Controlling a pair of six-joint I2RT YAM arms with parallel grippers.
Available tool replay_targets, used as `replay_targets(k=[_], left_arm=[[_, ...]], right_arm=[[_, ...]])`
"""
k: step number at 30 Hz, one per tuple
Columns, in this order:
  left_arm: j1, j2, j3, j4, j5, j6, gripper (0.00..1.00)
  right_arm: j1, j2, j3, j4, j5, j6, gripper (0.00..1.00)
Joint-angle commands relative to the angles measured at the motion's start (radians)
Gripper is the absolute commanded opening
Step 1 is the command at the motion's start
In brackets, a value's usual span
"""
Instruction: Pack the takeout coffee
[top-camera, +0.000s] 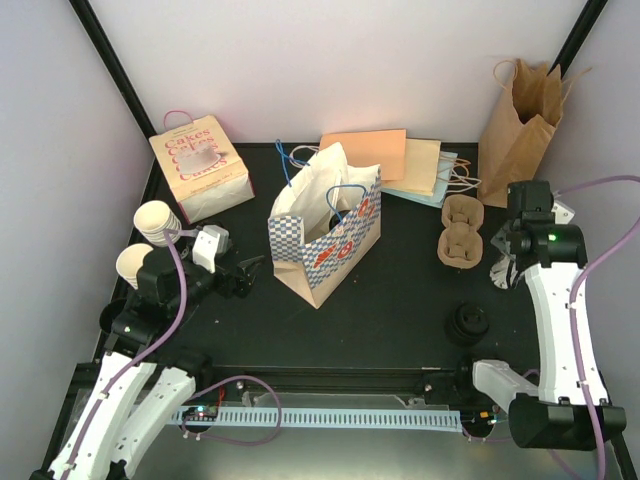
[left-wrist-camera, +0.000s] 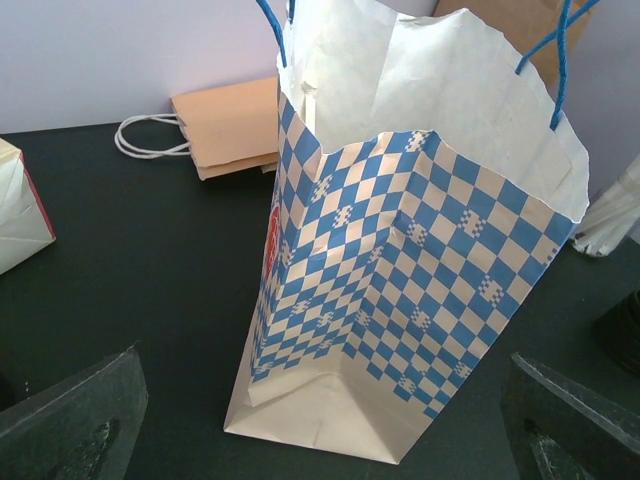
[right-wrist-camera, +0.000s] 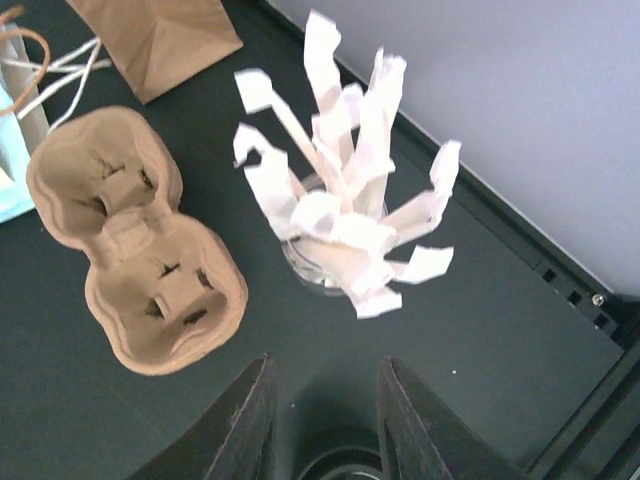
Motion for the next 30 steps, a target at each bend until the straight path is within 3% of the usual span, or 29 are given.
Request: replay_targets(k=[1,6,30], left_arm=[[0.001,-0.01,-0.002,0.021,0.014,0.015,0.99],[0.001,-0.012,-0.003,0.021,0.01,0.016,0.99],[0.001,-0.008,-0.004,0.02,0.008,0.017,0.99]], right_arm=[[-0.01,0.039,0.061,-0.012,0.071,0.002,0.31],[-0.029,0.033,0.042,-0.009,0.125,0.01,0.31],[-0.086,0.078,-0.043,0.091,0.052,-0.033,0.26]])
